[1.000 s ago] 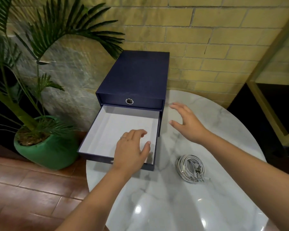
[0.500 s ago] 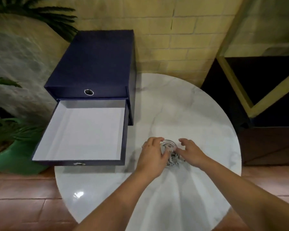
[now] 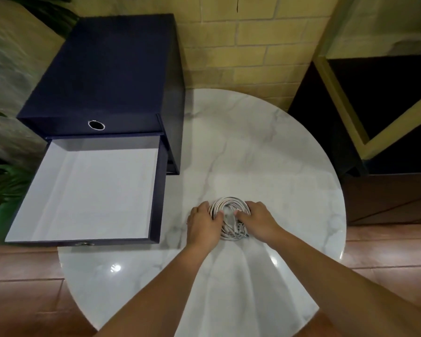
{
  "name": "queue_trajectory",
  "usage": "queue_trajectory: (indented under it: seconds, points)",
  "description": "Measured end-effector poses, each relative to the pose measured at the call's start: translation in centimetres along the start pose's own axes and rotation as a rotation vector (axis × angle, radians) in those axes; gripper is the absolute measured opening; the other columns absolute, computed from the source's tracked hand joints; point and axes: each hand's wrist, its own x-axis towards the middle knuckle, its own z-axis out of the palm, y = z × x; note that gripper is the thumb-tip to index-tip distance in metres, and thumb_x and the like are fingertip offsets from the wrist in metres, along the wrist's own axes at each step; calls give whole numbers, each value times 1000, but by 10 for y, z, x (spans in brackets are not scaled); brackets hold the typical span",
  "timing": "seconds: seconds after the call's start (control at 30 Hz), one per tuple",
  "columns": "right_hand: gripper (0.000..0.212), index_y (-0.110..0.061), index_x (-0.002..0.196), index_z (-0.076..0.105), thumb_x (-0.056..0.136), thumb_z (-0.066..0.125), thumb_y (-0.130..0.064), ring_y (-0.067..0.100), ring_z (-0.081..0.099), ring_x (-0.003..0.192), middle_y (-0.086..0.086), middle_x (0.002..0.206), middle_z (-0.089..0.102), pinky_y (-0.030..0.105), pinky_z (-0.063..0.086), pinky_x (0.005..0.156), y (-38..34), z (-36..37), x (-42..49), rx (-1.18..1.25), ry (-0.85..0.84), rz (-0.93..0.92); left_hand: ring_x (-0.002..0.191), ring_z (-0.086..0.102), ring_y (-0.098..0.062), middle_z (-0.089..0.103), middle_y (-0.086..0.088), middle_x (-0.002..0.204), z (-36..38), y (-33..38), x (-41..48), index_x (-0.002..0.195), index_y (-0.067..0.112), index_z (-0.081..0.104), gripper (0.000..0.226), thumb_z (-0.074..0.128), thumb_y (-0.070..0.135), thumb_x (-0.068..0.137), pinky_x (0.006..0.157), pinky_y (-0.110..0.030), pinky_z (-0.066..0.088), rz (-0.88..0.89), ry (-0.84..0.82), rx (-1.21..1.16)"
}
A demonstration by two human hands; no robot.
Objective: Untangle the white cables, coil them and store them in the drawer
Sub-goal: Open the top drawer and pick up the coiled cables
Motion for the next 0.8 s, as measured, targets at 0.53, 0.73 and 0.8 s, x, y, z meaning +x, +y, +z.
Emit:
queue_trajectory:
  seconds: [0.53, 0.73, 0.8]
  points:
    - [24, -6, 112, 52, 99, 43, -24, 20, 54, 86, 6, 100, 56, 23, 39, 63, -2, 4, 3, 106, 24, 8, 90, 64, -17, 67, 0, 104, 13, -4, 15, 108, 32, 67, 39, 60, 42, 72, 81, -33, 55, -51, -5, -155]
    - [25, -7, 114, 50, 100, 42, -26, 19, 56, 89, 3, 100, 58, 30, 41, 75, -4, -9, -7, 187, 50, -18, 82, 60, -7, 66, 10, 92, 0, 14, 6, 111, 22, 66, 24, 67, 22, 86, 62, -7, 39, 25, -33, -230]
    - [24, -9, 113, 50, 100, 42, -27, 18, 57, 89, 4, 102, 59, 30, 44, 75, -8, -16, -12, 222, 66, -37, 84, 62, -8, 65, 10, 92, -4, 21, 4, 112, 21, 66, 26, 68, 22, 86, 66, -10, 42, 50, -24, -247]
